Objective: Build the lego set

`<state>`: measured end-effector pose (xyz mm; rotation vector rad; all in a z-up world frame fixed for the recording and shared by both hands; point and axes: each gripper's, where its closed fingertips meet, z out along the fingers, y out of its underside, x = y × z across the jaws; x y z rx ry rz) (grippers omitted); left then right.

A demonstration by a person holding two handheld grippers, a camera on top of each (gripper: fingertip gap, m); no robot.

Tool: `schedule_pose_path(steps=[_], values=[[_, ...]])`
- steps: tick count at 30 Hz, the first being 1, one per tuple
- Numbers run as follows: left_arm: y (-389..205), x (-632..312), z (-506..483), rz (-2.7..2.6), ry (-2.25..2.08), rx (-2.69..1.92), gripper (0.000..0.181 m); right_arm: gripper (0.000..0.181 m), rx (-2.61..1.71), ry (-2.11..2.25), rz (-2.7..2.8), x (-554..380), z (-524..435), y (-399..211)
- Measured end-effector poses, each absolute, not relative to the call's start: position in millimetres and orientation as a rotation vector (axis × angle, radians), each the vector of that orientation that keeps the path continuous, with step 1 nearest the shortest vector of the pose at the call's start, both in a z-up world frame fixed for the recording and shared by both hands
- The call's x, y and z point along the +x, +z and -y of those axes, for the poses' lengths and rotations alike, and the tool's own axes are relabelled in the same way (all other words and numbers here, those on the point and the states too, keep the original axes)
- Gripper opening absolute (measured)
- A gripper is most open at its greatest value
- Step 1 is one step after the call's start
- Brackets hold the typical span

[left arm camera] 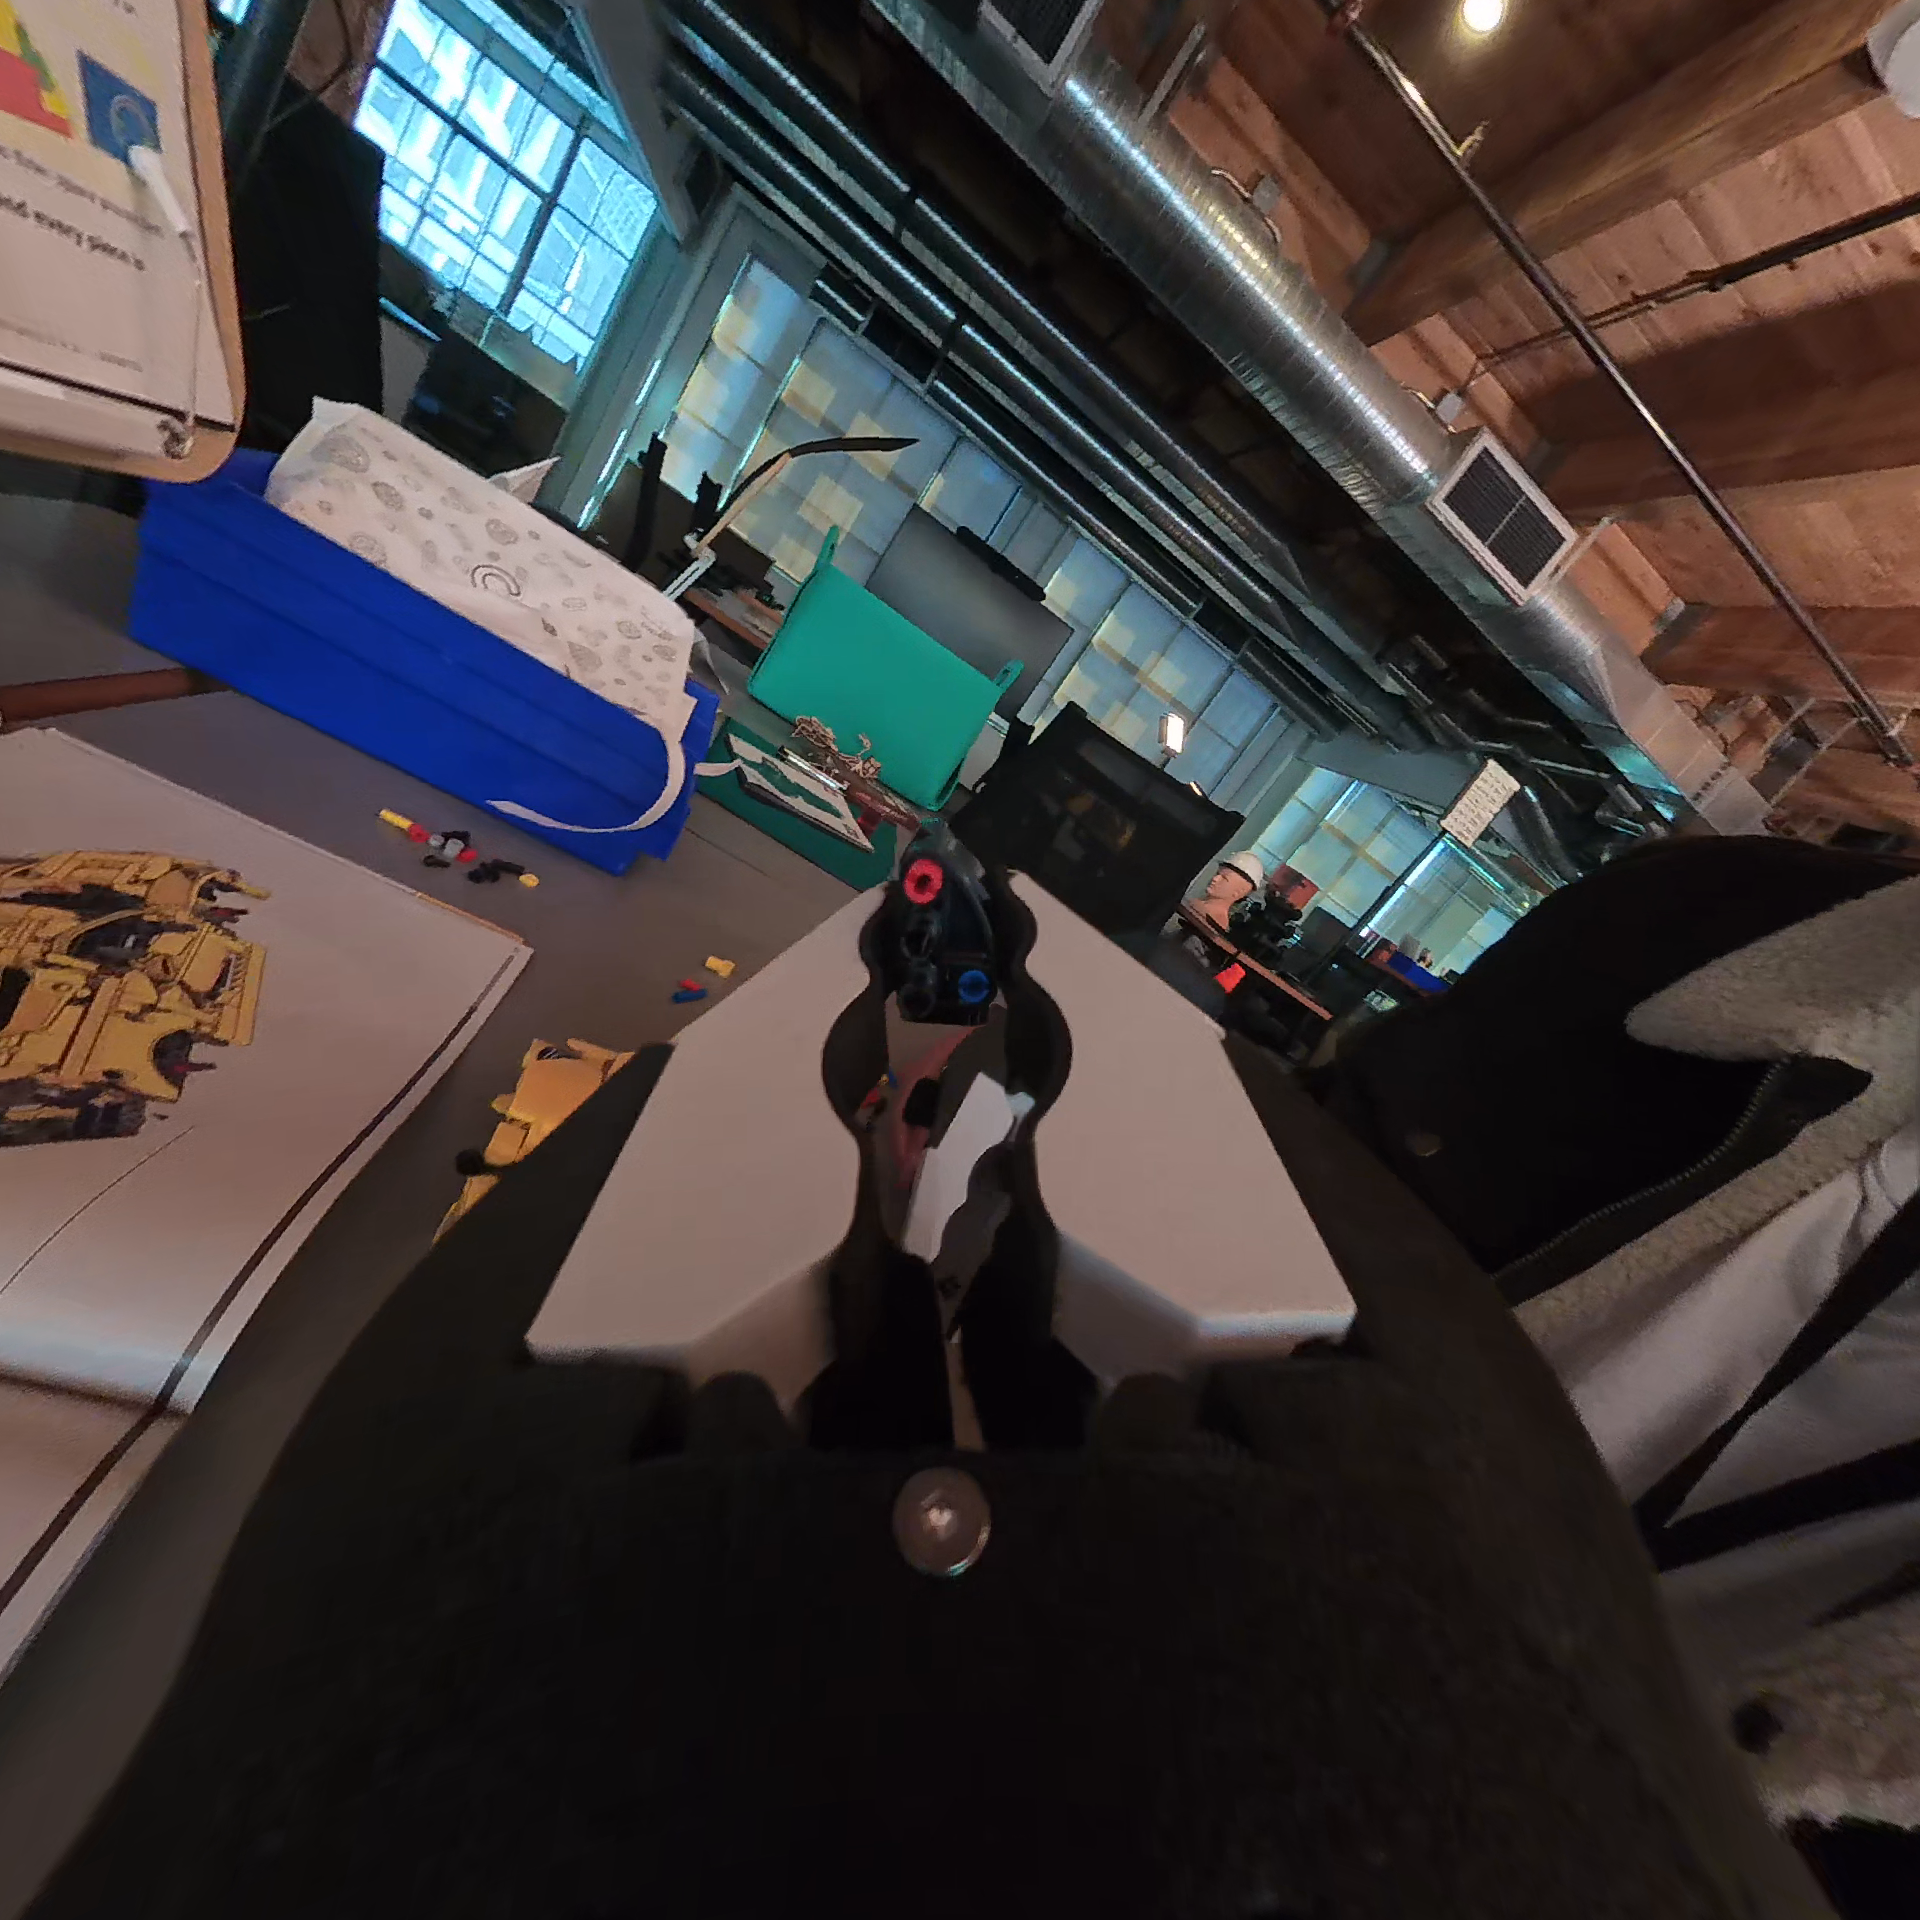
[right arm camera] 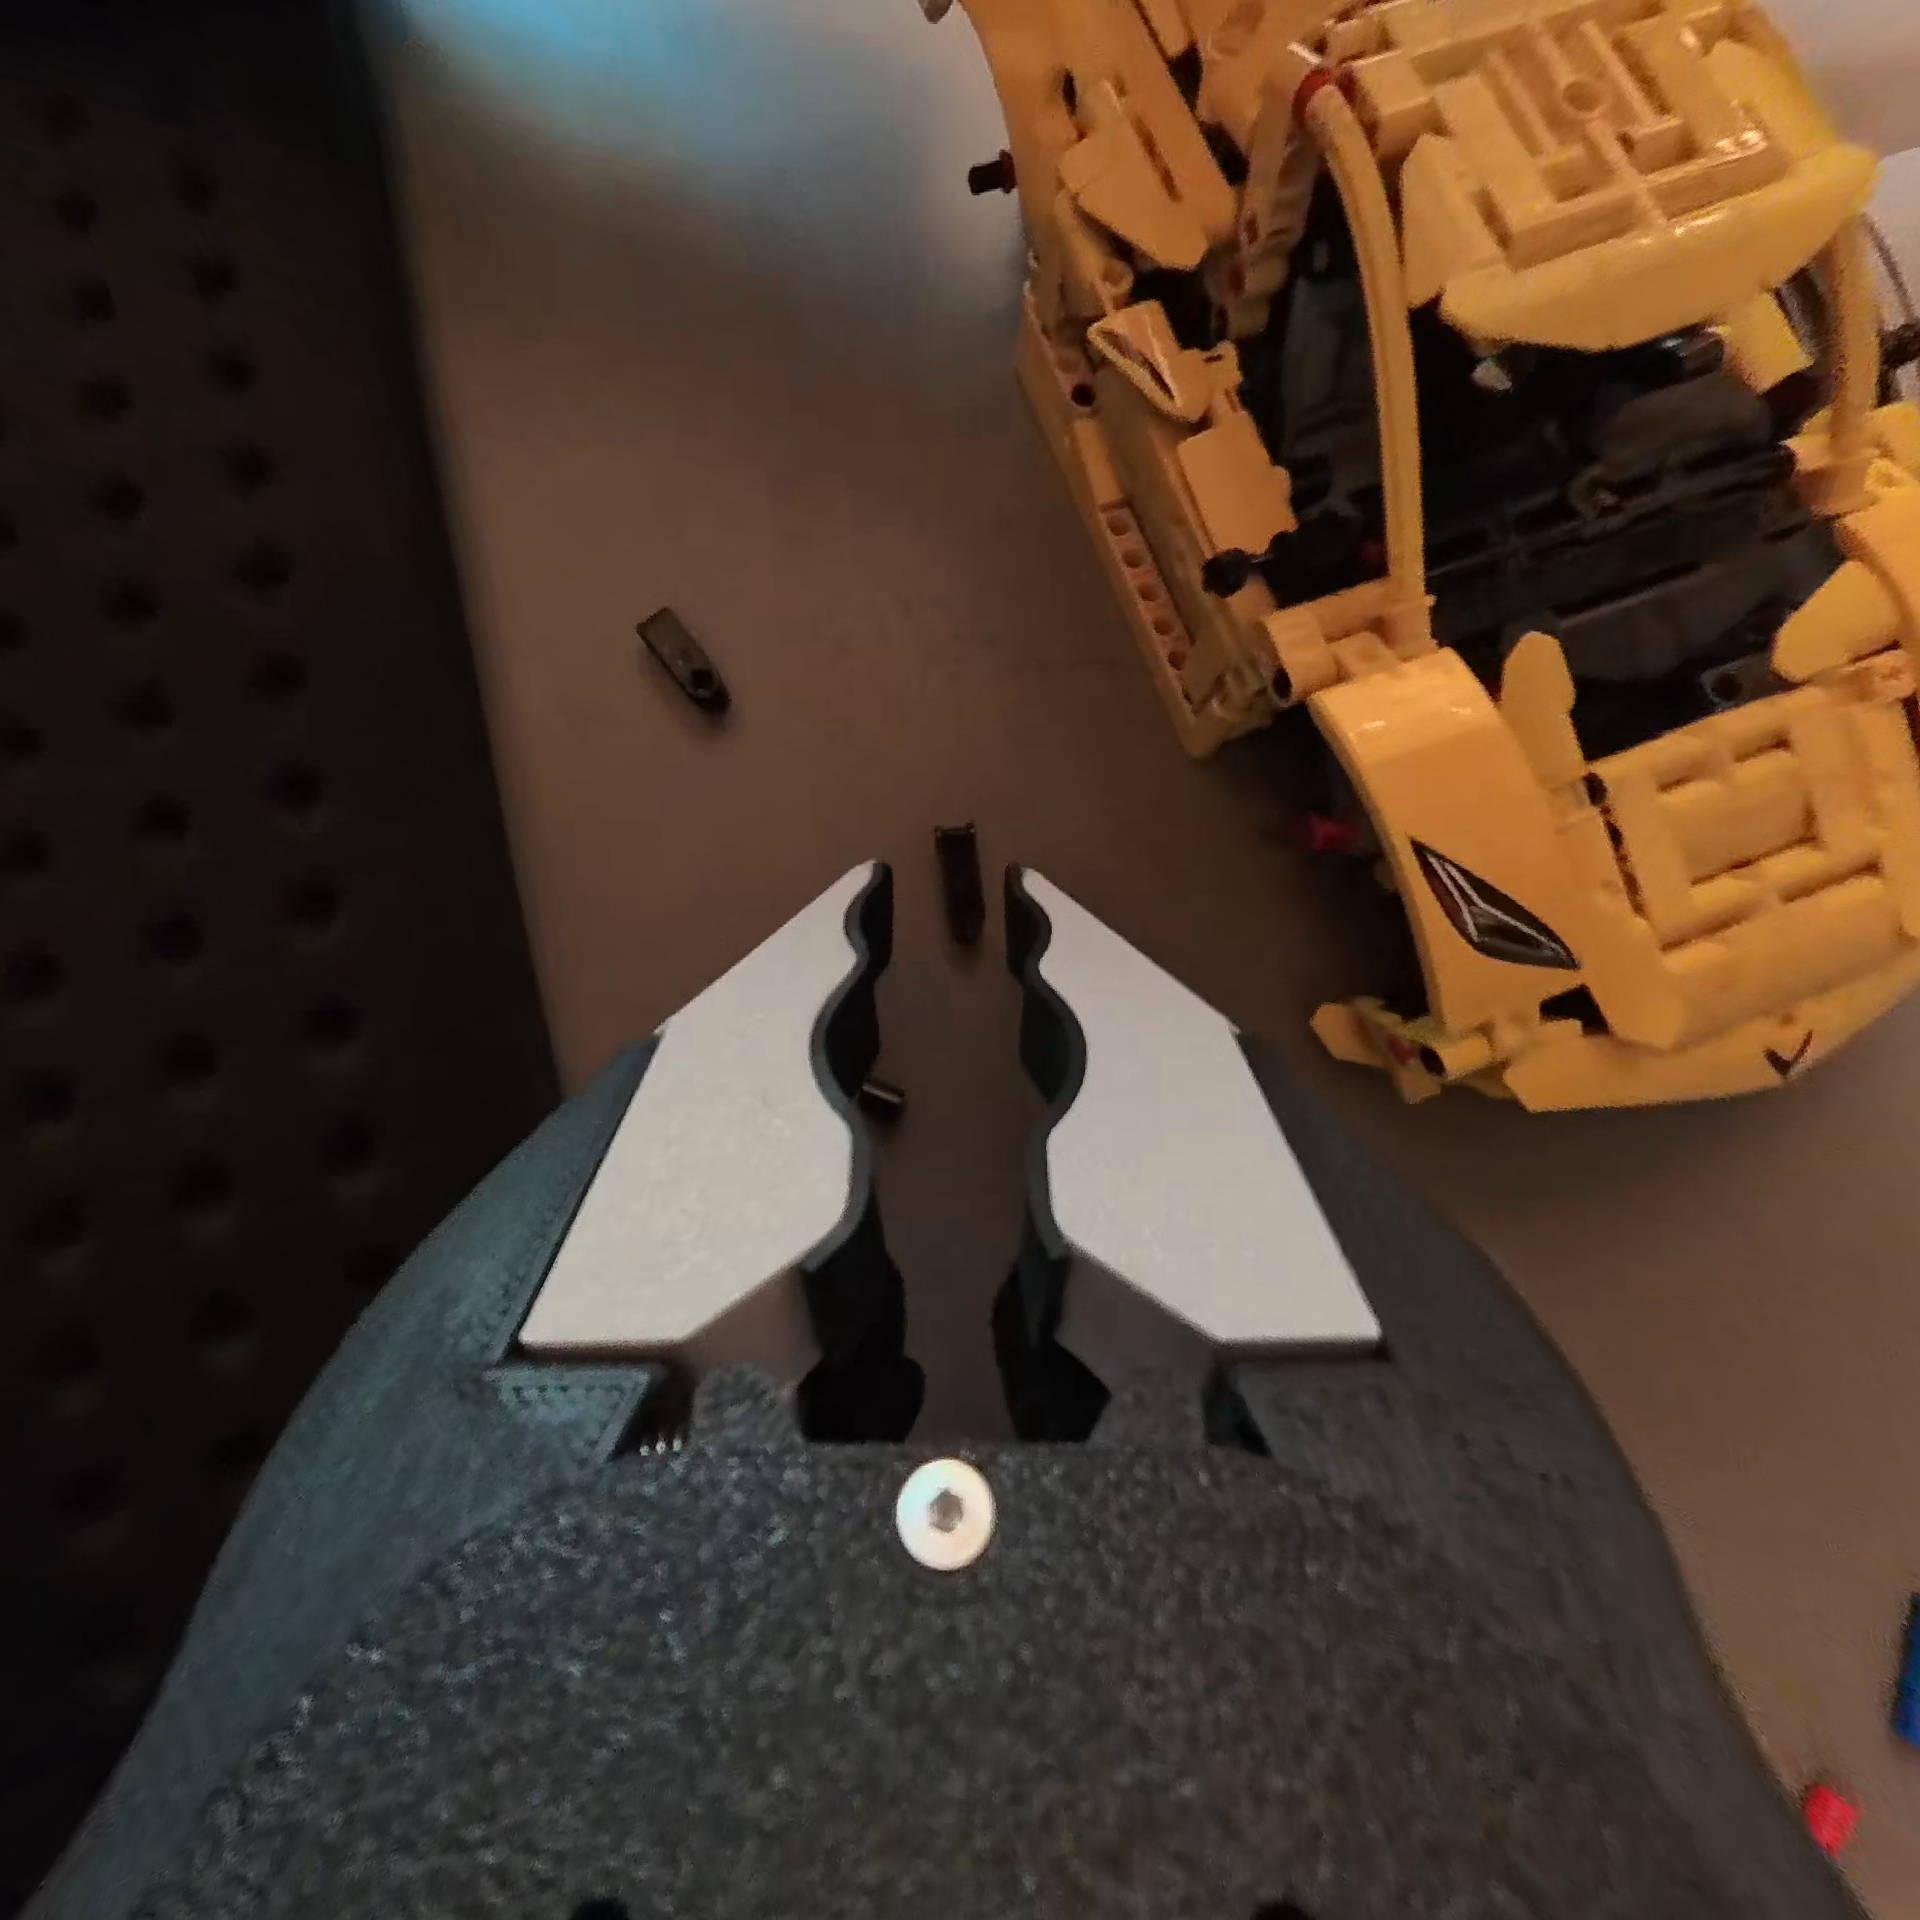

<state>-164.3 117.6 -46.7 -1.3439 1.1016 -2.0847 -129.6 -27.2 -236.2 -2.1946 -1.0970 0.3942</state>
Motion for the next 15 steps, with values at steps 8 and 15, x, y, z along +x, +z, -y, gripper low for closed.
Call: schedule_pose_path(steps=[8, 15], values=[[-34, -167, -108, -1.092, -2.165, -1.265, 0.016, 0.020, -2.206, 0.337, 1.109, -128, 22, -235], [-39, -164, -106, -1.098, -2.176, -1.287, 0.016, 0.023, -2.356, 0.638, 0.855, -149, 58, -215]])
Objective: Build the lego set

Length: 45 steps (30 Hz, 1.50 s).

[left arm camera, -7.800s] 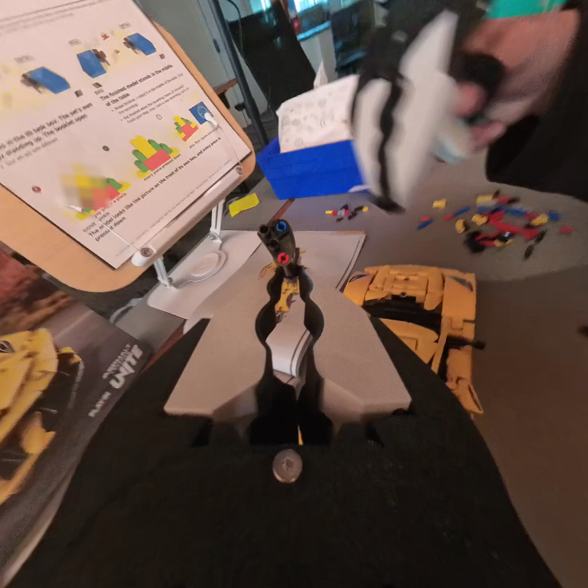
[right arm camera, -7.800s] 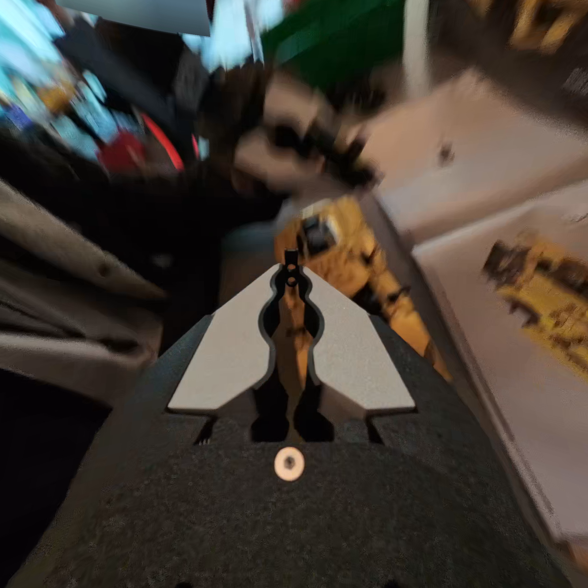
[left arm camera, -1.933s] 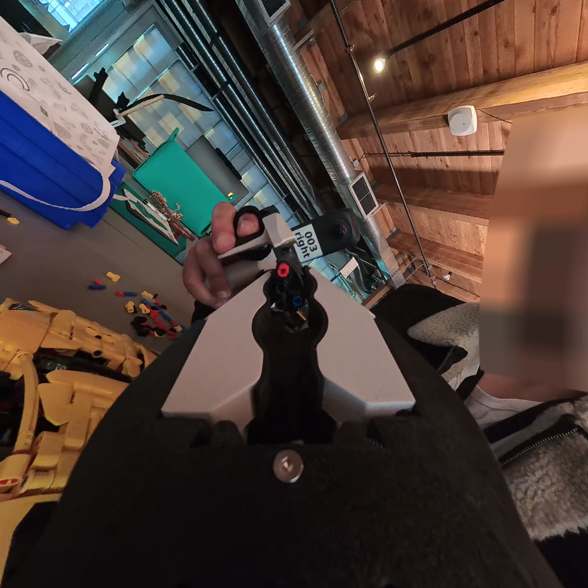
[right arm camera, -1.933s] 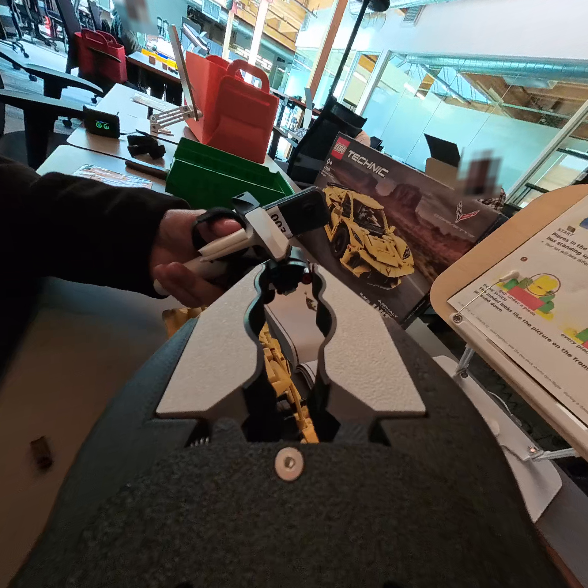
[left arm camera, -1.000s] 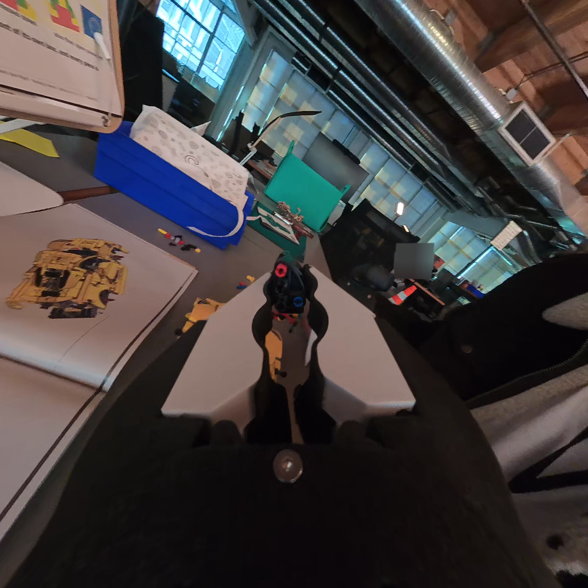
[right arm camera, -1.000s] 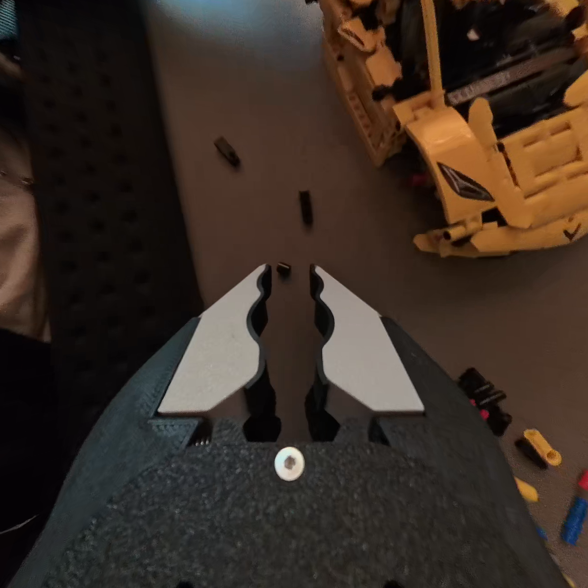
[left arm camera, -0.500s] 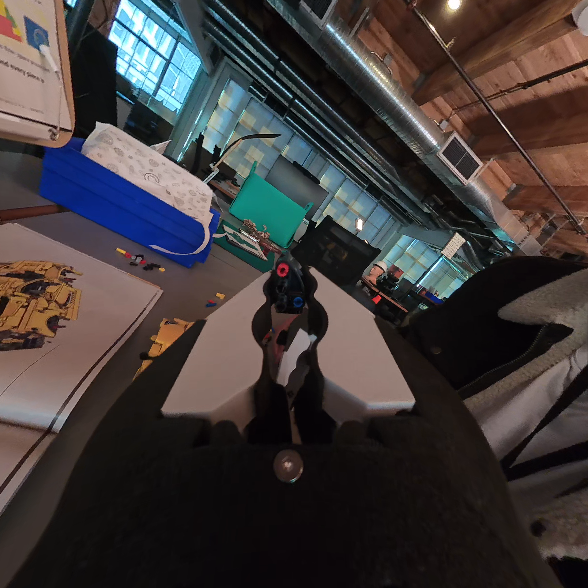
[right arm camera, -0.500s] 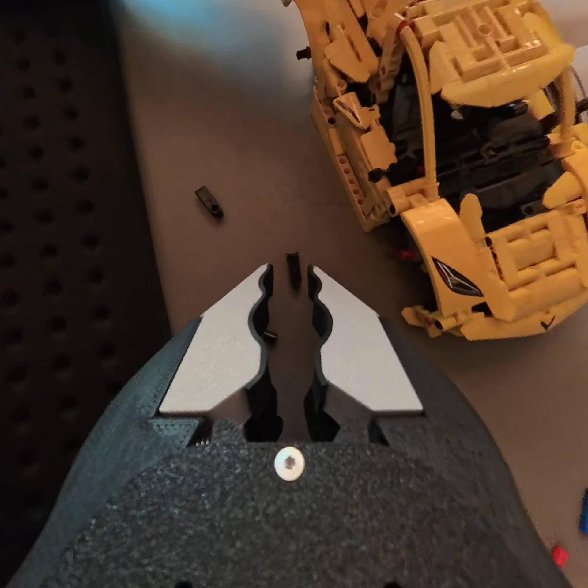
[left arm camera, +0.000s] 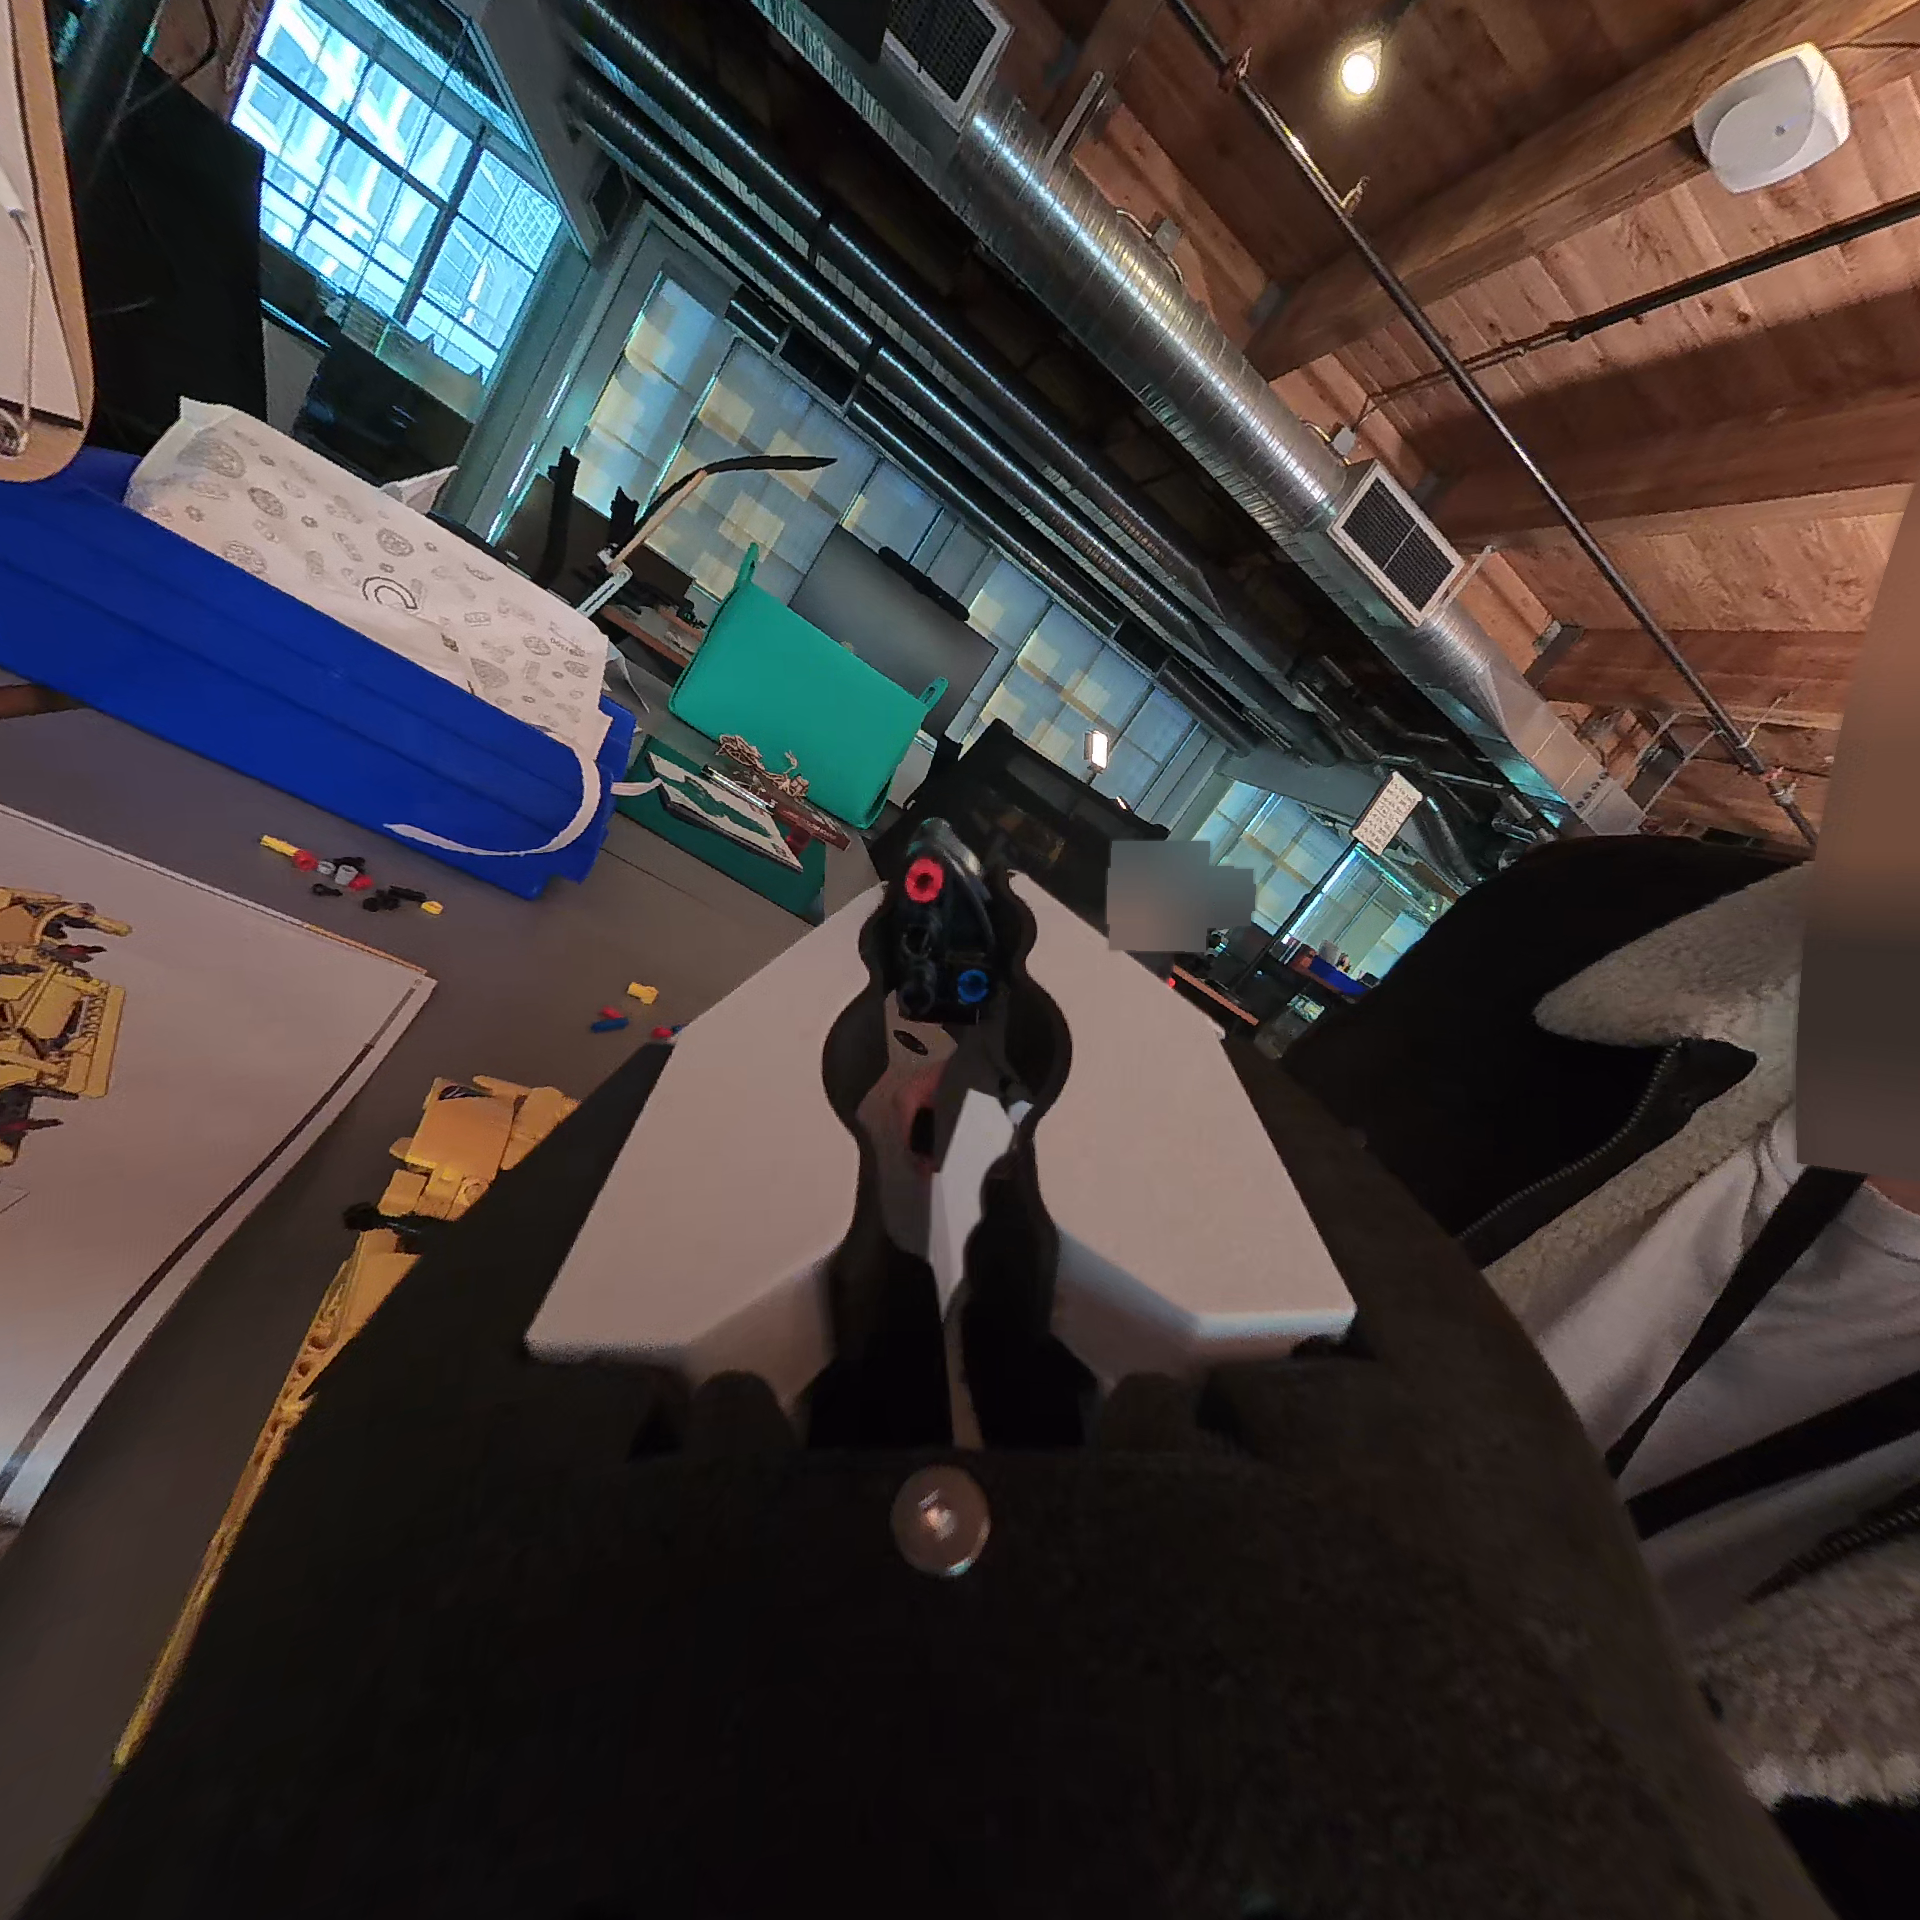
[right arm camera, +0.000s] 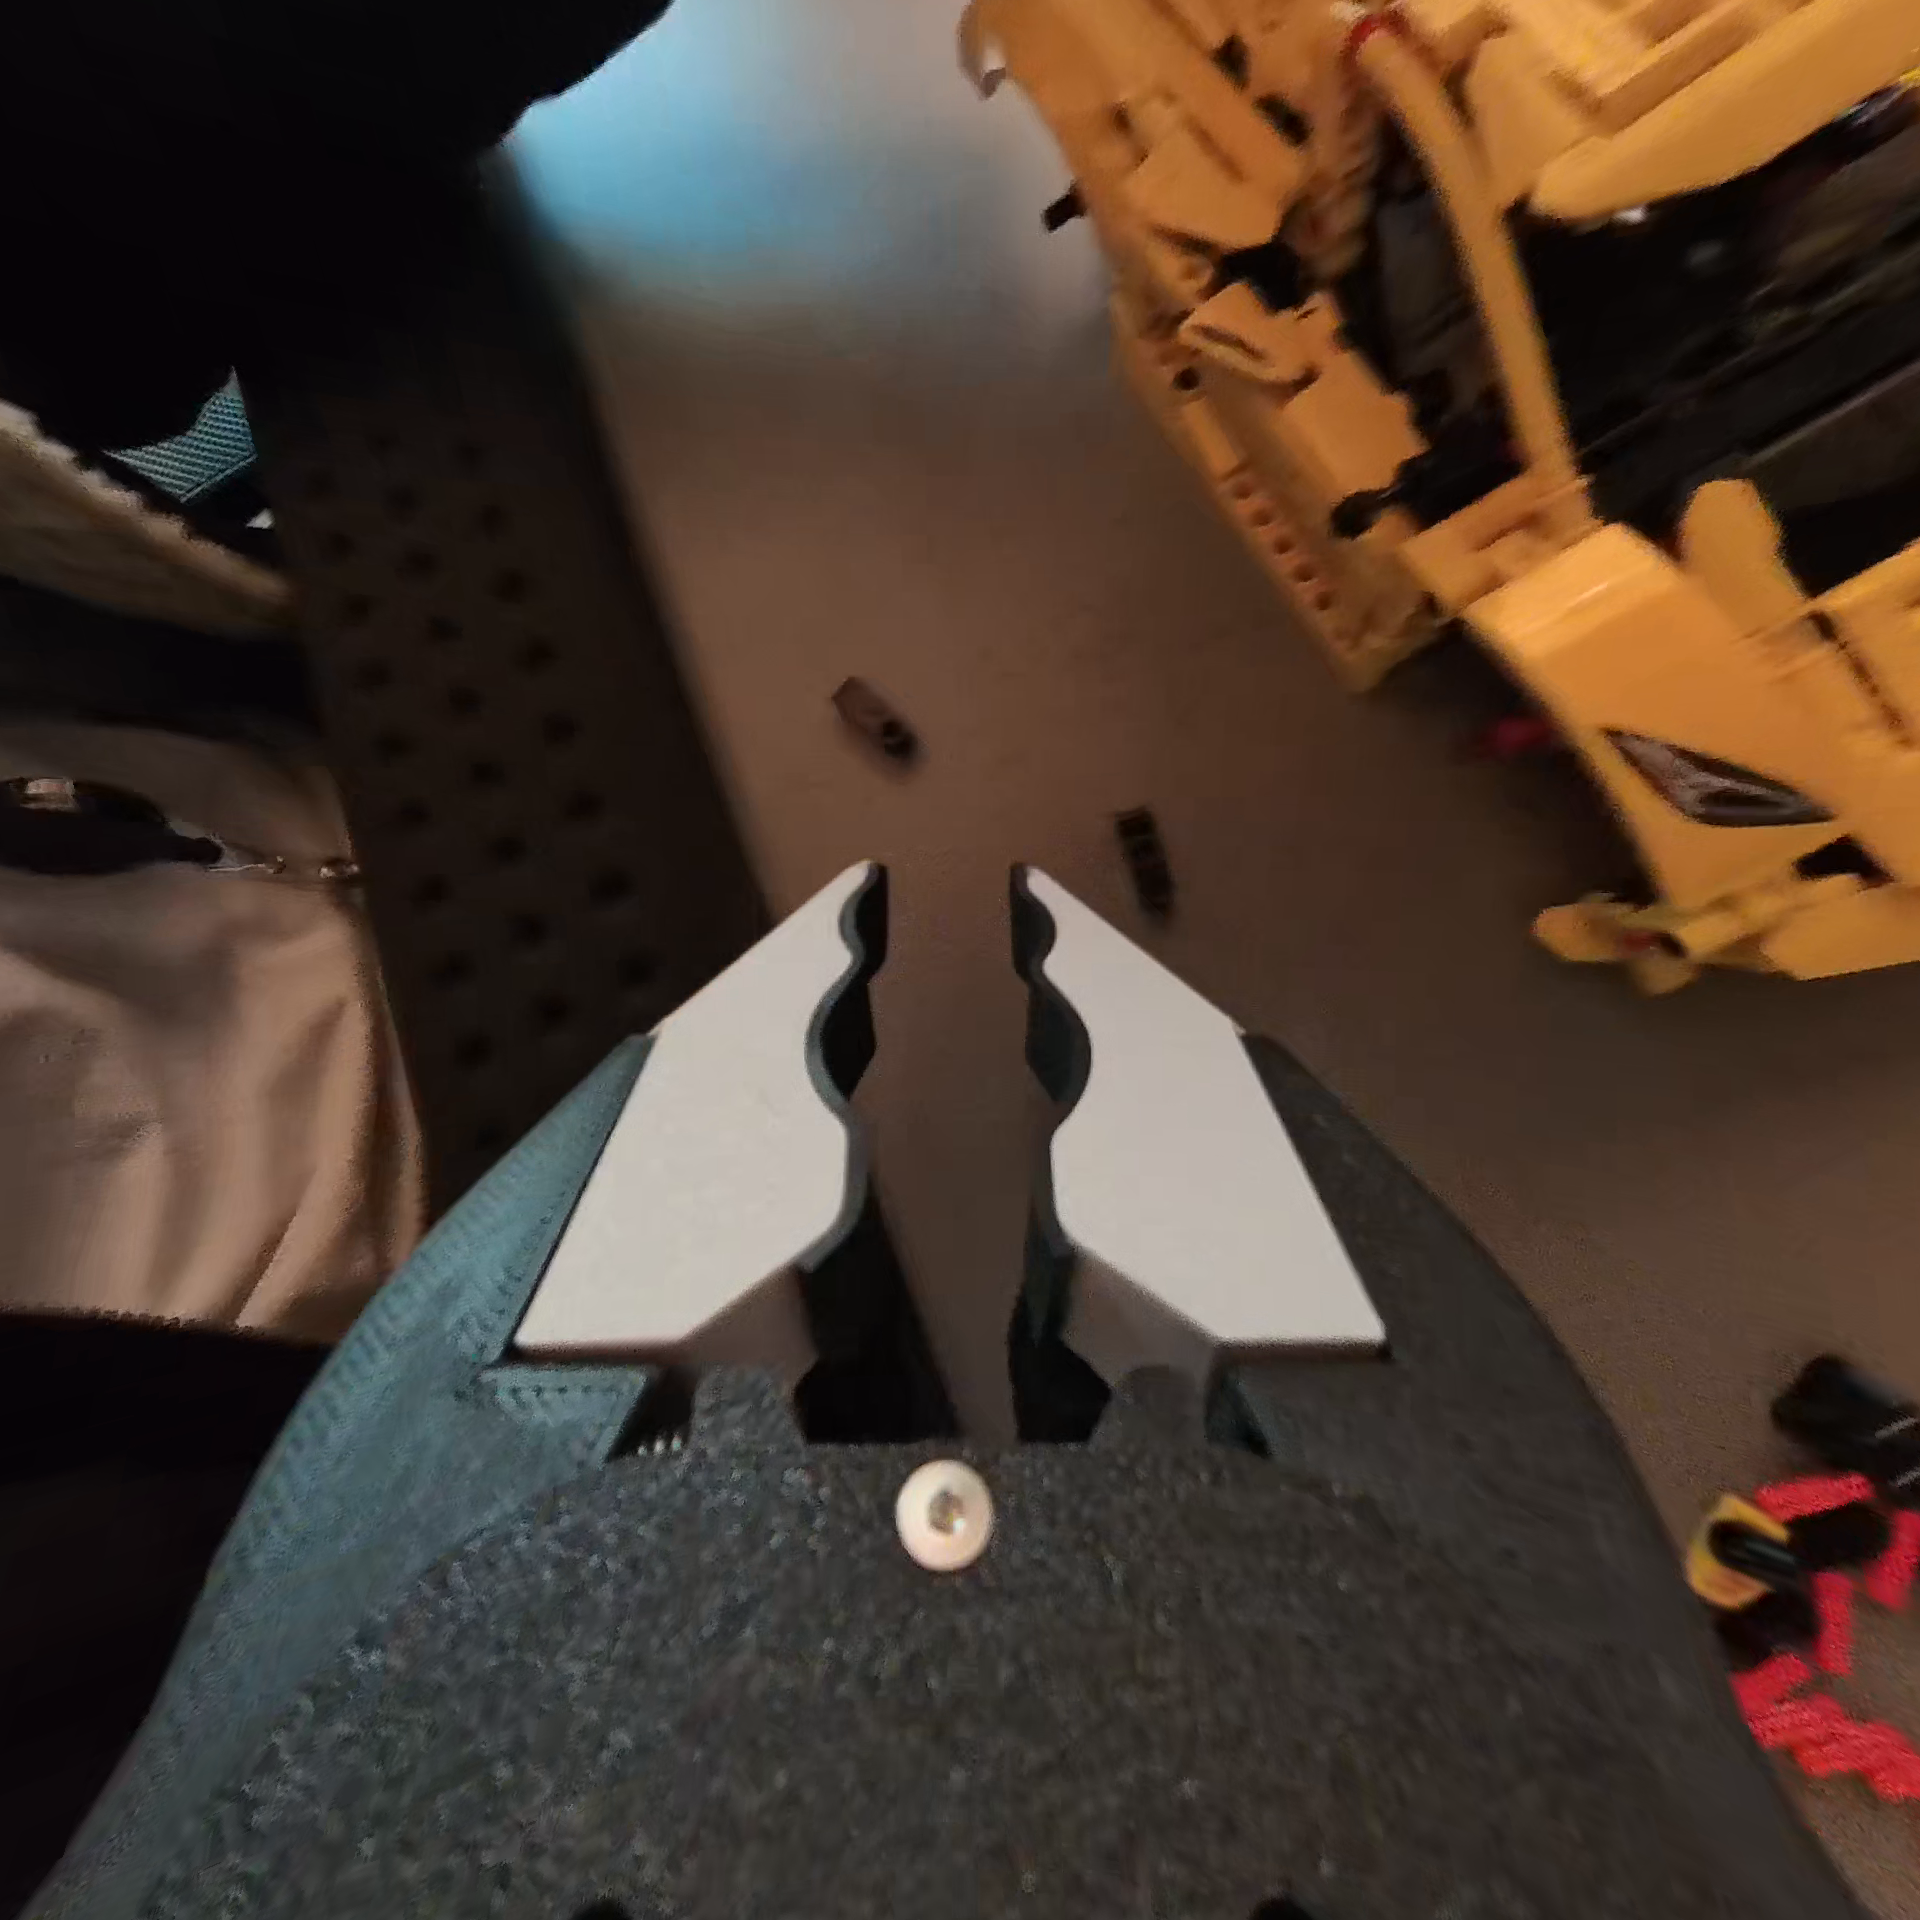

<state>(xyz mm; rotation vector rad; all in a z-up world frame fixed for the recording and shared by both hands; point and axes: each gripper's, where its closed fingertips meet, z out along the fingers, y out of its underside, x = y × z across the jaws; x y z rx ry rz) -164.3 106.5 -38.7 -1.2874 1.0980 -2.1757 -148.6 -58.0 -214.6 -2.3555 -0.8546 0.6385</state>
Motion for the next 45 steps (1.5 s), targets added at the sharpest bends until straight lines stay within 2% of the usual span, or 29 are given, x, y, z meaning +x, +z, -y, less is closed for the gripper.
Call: schedule_pose_path(steps=[6, 13, 22, 25, 28, 30, 34, 36, 39, 45], values=[[-40, -162, -106, -1.090, -2.183, -1.305, 0.016, 0.036, -2.437, 0.566, 0.789, -141, 50, -239], [-38, -165, -109, -1.073, -2.185, -1.304, 0.015, 0.034, -2.431, 0.521, 0.784, -132, 26, -242], [-39, -164, -110, -1.061, -2.186, -1.316, 0.015, 0.019, -2.464, 0.419, 0.750, -127, 17, -245], [-39, -163, -110, -1.059, -2.186, -1.311, 0.015, 0.009, -2.451, 0.319, 0.782, -125, 14, -246], [-37, -163, -107, -1.066, -2.168, -1.276, 0.016, 0.007, -2.417, 0.281, 0.830, -128, 10, -244], [-29, -165, -106, -1.027, -2.190, -1.213, 0.016, 0.006, -2.258, 0.358, 0.757, -137, -3, -211], [-11, -169, -97, -0.964, -2.314, -1.104, 0.016, 0.006, -1.703, 0.752, 0.539, -153, -39, -71], [-12, -166, -94, -0.973, -2.298, -1.108, 0.016, 0.005, -1.567, 0.960, 0.457, -153, -57, -28], [-13, -163, -98, -0.930, -2.284, -1.128, 0.016, 0.005, -1.453, 1.039, 0.360, -147, -88, -10], [-17, -159, -102, -0.907, -2.232, -1.158, 0.016, 0.005, -1.466, 1.051, 0.349, -156, -99, -23]])
